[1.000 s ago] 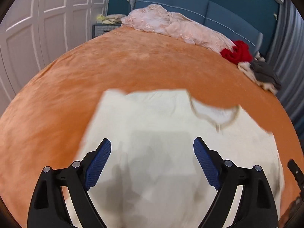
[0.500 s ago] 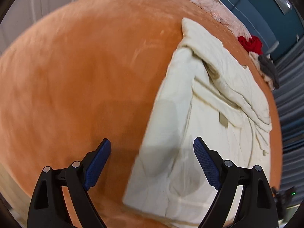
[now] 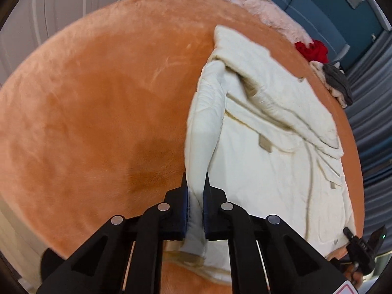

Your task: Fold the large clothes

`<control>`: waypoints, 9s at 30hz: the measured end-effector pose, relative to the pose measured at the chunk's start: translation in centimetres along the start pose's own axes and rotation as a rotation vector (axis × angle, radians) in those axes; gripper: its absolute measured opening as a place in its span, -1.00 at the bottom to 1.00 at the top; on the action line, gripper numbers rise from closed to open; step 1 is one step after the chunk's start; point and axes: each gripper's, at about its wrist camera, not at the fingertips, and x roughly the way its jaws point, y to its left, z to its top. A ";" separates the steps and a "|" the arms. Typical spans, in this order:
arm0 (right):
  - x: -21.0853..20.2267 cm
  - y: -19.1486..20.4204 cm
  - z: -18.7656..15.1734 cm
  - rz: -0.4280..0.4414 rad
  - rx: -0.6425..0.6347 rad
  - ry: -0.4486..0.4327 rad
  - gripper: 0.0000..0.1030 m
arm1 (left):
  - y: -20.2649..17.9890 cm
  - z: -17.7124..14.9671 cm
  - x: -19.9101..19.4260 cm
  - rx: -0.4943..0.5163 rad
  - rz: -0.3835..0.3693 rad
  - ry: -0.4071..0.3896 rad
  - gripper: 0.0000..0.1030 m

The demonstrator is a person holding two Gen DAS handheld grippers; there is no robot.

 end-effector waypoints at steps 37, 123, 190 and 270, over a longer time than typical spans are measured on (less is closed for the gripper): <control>-4.3 5.4 7.8 -0.035 -0.159 -0.128 -0.90 | -3.5 -0.5 -11.7 0.177 0.018 -0.174 -0.86; 8.5 8.8 11.6 -0.210 -0.216 -0.220 0.10 | -4.1 9.3 1.0 0.118 0.246 -0.234 0.23; 13.1 16.4 -2.9 -0.034 -0.469 0.114 -0.80 | -13.0 -2.9 4.8 0.225 -0.039 -0.058 -0.81; 9.1 18.4 -8.2 -0.057 -0.442 0.261 -0.68 | -5.0 -4.0 -11.4 -0.063 -0.257 -0.224 -0.74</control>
